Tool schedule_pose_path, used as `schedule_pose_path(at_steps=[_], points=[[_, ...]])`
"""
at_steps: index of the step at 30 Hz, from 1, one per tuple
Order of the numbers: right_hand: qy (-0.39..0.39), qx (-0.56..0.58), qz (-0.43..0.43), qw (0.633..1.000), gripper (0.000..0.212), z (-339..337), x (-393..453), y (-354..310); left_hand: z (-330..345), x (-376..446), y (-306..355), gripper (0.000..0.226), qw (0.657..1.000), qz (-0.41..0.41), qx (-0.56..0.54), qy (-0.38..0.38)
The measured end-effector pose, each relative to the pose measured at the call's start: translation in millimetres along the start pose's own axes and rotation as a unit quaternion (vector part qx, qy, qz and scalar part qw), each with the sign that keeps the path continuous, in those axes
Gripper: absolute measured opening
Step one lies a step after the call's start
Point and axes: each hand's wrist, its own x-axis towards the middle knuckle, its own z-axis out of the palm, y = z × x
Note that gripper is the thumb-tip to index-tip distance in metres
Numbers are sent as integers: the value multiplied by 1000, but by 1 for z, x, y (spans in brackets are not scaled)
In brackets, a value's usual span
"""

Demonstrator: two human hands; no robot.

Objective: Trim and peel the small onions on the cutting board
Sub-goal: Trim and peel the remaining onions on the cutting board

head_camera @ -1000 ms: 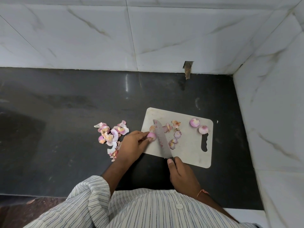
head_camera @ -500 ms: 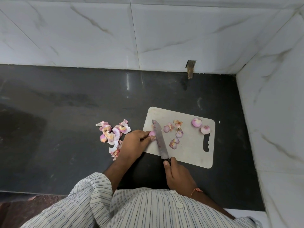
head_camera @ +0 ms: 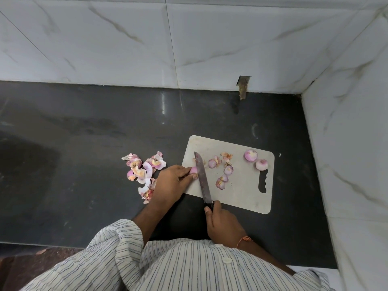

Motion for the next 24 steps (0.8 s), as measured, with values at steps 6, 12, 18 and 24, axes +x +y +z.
schedule_pose_path(at_steps=[6, 12, 18, 24], points=[[-7, -11, 5, 1000, 34, 2, 4, -5, 0, -1, 0, 31, 1000, -6, -7, -6], [-21, -17, 9, 1000, 37, 1, 5, -9, 2, -1, -4, 30, 1000, -3, -7, -1], [-34, -17, 15, 999, 37, -4, 2, -10, 3, -2, -2, 31, 1000, 13, 7, 8], [-26, -11, 20, 999, 38, -16, -9, 2, 3, -2, -4, 28, 998, 55, 40, -3]])
